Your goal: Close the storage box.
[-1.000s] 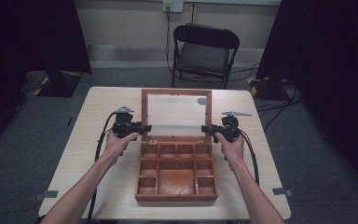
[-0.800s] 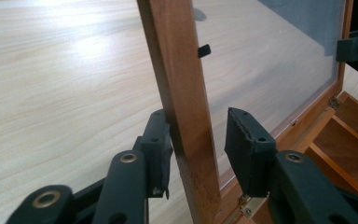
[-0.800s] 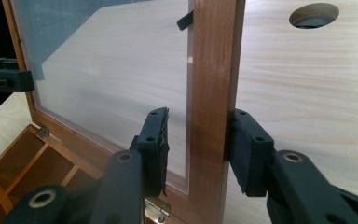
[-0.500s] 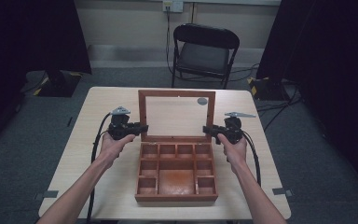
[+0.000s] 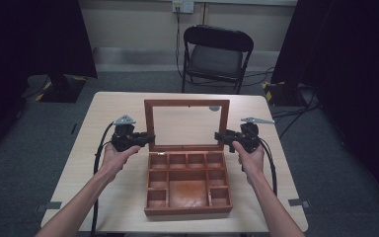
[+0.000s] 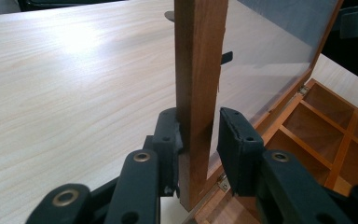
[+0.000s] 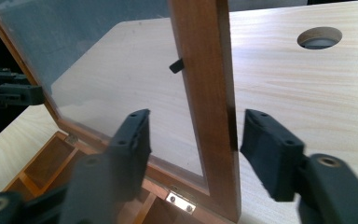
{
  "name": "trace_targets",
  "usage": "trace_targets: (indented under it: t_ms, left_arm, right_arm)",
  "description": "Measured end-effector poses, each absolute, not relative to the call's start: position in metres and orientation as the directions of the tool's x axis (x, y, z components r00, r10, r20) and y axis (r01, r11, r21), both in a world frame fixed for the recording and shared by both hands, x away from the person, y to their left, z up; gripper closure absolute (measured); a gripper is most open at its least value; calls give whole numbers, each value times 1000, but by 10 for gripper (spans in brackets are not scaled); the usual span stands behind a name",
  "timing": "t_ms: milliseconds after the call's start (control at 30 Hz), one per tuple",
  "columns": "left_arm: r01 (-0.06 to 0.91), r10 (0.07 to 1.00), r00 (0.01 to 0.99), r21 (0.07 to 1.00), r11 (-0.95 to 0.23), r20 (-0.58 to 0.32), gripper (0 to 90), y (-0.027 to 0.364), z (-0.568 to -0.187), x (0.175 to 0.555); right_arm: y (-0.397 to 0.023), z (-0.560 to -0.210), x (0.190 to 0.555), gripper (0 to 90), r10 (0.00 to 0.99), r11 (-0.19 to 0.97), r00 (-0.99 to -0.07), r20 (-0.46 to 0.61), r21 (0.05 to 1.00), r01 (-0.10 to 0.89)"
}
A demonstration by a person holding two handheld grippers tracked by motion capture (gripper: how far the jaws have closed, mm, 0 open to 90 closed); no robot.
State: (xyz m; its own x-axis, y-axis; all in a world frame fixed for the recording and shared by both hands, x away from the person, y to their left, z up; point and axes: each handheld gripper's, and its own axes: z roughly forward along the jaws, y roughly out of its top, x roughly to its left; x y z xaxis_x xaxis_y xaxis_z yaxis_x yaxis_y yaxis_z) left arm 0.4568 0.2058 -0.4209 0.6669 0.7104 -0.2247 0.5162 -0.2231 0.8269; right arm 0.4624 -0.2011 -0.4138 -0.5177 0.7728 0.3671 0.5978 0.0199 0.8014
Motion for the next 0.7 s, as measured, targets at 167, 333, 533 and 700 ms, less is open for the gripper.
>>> trace_targets:
  t_ms: [167,333,533,700]
  left_arm:
    - [517,711,666,827,-221,-226,698,206,-421,457]
    - [517,706,669,828,-218,-232,698,207,-420,456]
    - [513,703,676,826,-233,-221,686,203,-417,456]
    - [505,687,690,831,-232,-227,665,203,-414,453]
  right_arm:
    - [-196,-413,468,409,757,6,-531,382,807,590]
    - [-199,-411,466,559,780,24,-520,349,813,582]
    - [-202,-408,456,564,788,42,-520,329,815,578]
    - [-205,-406,447,539,784,37,-517,343,806,591]
